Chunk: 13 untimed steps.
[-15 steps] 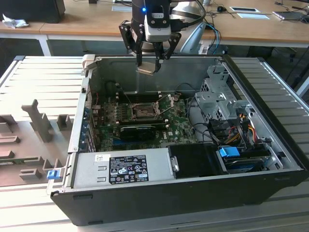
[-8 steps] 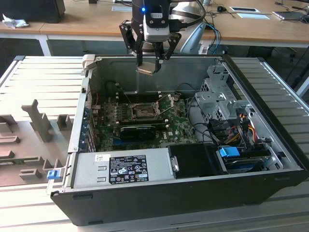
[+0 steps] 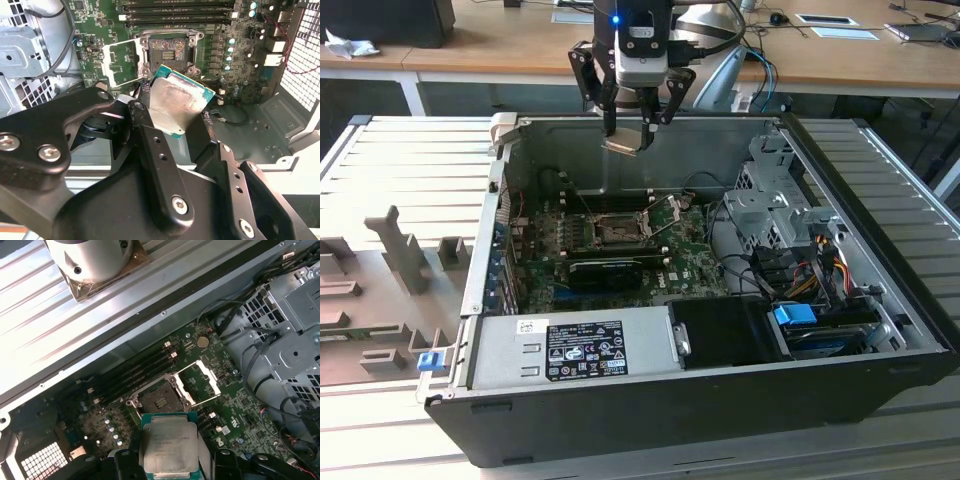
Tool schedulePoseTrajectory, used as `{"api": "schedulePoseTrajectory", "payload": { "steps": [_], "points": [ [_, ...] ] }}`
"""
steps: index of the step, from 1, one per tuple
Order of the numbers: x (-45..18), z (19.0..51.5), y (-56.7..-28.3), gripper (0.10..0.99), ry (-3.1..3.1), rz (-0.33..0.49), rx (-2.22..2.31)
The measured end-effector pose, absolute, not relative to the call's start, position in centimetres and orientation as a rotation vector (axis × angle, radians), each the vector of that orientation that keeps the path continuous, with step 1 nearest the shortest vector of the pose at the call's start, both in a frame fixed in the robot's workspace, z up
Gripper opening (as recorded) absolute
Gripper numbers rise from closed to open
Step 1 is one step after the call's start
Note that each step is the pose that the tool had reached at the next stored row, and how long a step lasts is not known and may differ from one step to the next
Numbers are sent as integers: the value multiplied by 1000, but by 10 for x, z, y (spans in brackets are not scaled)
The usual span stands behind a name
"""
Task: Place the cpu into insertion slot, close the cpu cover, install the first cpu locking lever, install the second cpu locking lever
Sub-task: 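Place the cpu into insertion slot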
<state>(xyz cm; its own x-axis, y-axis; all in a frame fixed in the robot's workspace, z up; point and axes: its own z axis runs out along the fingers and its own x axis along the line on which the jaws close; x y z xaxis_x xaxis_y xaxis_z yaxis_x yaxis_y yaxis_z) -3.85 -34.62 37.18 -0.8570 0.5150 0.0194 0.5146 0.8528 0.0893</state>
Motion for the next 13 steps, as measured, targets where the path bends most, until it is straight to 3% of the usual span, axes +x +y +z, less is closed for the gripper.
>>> {"api": "schedulePoseTrajectory", "payload": {
  "steps": [13],
  "points": [
    [-39, 372, -346, 529, 2964, 142, 1001]
  ]
}}
